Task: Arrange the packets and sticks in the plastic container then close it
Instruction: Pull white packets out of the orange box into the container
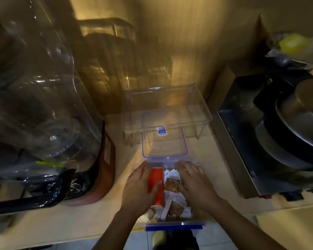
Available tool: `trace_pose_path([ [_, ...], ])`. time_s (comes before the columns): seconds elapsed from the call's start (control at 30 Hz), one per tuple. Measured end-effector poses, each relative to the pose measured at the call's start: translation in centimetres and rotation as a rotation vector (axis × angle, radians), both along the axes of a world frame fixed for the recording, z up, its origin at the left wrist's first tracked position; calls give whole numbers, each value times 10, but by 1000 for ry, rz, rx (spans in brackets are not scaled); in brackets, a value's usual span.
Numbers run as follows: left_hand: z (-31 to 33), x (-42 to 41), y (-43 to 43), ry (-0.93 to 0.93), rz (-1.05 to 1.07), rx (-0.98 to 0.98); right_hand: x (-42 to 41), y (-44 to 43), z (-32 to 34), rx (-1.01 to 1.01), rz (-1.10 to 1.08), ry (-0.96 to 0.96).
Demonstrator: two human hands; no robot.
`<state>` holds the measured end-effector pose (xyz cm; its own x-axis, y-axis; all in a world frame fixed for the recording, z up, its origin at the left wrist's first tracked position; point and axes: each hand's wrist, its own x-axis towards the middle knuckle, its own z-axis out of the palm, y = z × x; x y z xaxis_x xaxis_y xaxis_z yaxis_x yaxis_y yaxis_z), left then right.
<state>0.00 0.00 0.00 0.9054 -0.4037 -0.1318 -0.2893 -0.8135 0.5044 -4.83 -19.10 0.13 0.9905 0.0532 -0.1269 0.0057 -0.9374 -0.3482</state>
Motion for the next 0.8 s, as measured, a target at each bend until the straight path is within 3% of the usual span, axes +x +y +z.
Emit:
trace_pose_path([
  [0.1,-5,-4,0,32,9,5,0,10,-6,120,-9,72],
  [0.33,-5,-16,-16,175,91,21,9,42,-10,761,-301,360],
  [0.5,5,-10,-20,258,207,16,17,49,-14,881,-481,476],
  [0.8,16,4,-17,543,526,-370,16,51,-18,1177,-748,510],
])
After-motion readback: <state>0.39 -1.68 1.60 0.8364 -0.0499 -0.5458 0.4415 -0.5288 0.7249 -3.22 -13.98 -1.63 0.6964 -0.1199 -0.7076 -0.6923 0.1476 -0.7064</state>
